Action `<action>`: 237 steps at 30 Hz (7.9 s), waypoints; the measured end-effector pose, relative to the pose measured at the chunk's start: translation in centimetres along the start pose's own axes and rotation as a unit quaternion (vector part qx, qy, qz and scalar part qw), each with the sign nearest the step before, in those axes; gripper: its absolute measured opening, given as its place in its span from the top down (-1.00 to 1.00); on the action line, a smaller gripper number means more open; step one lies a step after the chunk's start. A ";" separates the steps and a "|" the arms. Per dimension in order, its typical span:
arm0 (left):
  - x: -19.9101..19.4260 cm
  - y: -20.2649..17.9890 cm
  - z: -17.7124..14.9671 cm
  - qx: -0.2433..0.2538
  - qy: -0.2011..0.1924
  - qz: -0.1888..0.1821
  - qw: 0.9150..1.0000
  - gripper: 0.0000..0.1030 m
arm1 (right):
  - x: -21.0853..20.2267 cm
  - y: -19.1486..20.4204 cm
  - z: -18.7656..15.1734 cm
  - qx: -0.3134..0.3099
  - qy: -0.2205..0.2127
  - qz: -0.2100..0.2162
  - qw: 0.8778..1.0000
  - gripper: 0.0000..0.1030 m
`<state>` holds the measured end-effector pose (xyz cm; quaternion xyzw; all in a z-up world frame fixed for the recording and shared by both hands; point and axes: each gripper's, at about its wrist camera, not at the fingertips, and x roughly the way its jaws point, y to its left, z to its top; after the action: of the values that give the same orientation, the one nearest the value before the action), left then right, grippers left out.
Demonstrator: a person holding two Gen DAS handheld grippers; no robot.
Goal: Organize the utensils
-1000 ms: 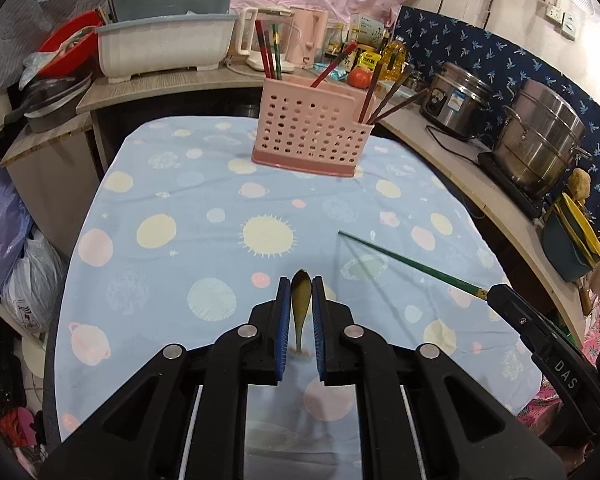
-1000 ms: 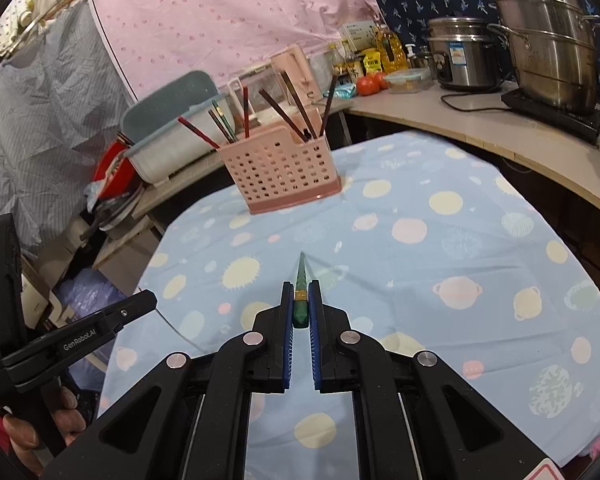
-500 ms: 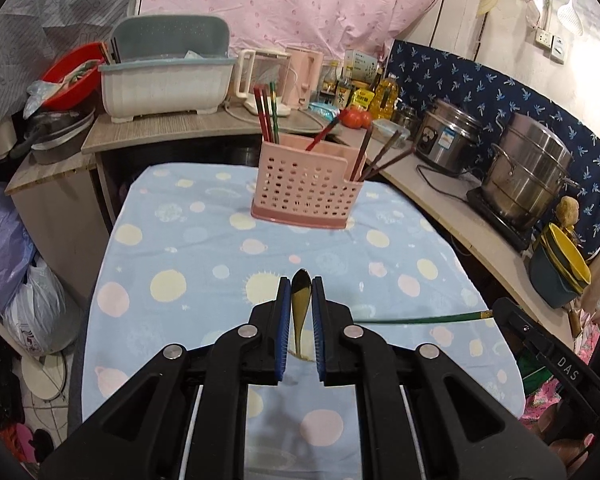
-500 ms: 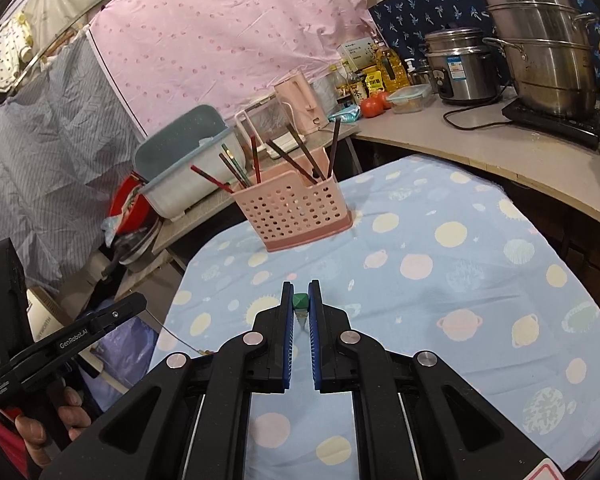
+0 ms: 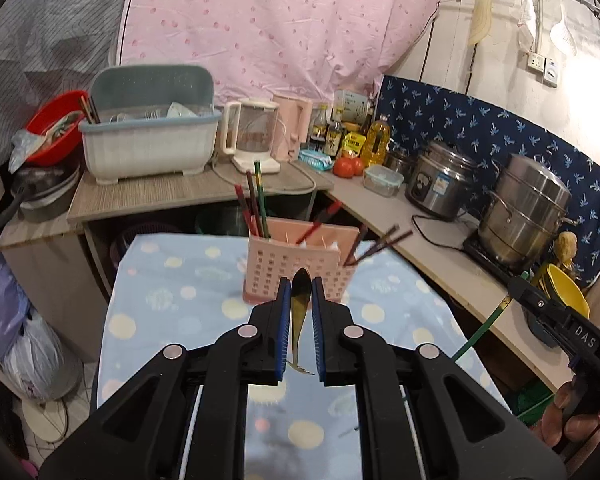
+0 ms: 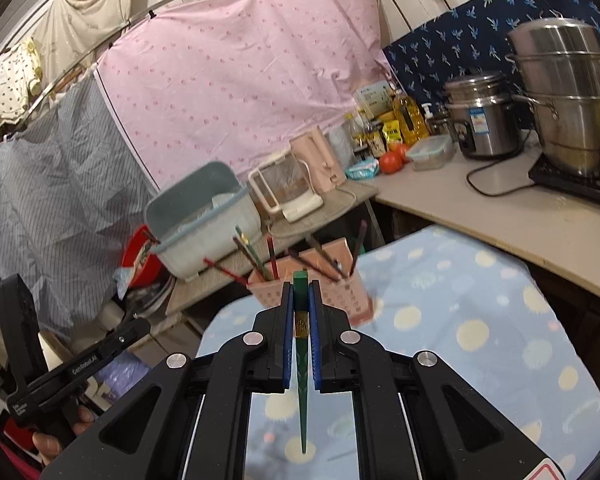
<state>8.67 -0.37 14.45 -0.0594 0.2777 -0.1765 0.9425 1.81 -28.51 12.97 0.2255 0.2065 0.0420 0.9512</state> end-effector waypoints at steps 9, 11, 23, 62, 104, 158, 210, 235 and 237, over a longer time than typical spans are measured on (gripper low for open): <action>2.6 0.1 8.0 0.016 -0.060 0.014 0.998 0.81 | 3.5 0.8 8.7 -0.013 -0.072 -0.006 0.997 0.86; 3.3 0.3 9.9 0.015 -0.070 0.014 0.997 0.81 | 4.4 1.0 10.7 -0.012 -0.086 -0.008 0.996 0.86; 6.1 4.4 7.1 0.001 -0.031 0.039 0.999 0.80 | 6.3 1.5 8.6 -0.023 -0.068 -0.003 0.997 0.86; 19.1 11.2 -12.3 0.016 0.245 0.010 0.969 0.47 | 9.1 0.4 -4.3 0.012 0.063 -0.045 0.997 0.86; 16.8 9.9 -13.7 -0.010 0.254 -0.037 0.966 0.08 | 12.7 2.9 -1.2 -0.007 0.044 -0.032 0.998 0.86; 10.5 7.1 -8.6 -0.033 0.169 -0.013 0.985 0.99 | 6.9 1.3 -3.3 0.009 0.051 -0.023 0.998 0.86; 18.5 0.4 9.3 0.046 0.147 -0.003 0.988 0.98 | 18.0 5.8 12.6 -0.135 -0.050 -0.078 0.986 0.86; 14.6 -1.2 8.1 0.057 0.105 0.043 0.992 0.28 | 14.4 5.9 8.3 -0.130 -0.015 -0.072 0.989 0.47; 13.6 -1.4 7.4 0.056 0.103 0.049 0.992 0.28 | 13.5 5.8 7.3 -0.127 -0.004 -0.069 0.989 0.43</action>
<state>22.95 -6.58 14.09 0.0253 0.3654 -0.1508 0.9182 17.13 -23.96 16.45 0.0879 0.2111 0.0016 0.9735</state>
